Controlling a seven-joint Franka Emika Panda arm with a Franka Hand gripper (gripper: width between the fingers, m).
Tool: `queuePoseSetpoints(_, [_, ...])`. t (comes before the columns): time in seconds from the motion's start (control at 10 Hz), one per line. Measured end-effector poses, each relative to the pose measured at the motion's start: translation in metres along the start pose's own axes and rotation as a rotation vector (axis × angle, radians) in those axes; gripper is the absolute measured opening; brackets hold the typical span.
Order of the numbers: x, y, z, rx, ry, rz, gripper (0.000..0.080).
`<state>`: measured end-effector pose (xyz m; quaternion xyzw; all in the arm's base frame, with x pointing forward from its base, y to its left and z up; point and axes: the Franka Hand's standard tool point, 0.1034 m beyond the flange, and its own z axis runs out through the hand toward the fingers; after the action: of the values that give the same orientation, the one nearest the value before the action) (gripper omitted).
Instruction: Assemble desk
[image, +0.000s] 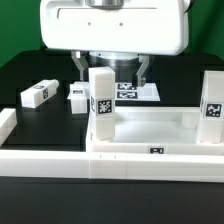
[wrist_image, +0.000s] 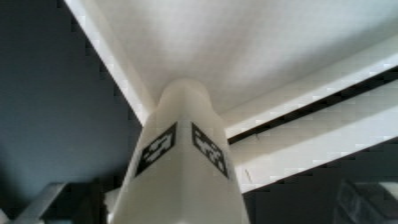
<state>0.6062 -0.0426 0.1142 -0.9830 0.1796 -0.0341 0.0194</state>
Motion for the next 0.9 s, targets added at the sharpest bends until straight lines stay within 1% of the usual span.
queuePoseSetpoints(0.3, [0.0013,0.0027,0.0002,-0.006,0.003,-0.319,0.0649])
queuePoseSetpoints(0.6, [0.0014,0.0038,0.0005,-0.007,0.001,-0.526,0.0649])
queuePoseSetpoints(0.8, [0.0029,0.0090,0.0004,-0.009,0.000,-0.729,0.0649])
queuePoseSetpoints(0.9, [0.0038,0.0110,0.0000,-0.009,0.000,-0.737,0.0649])
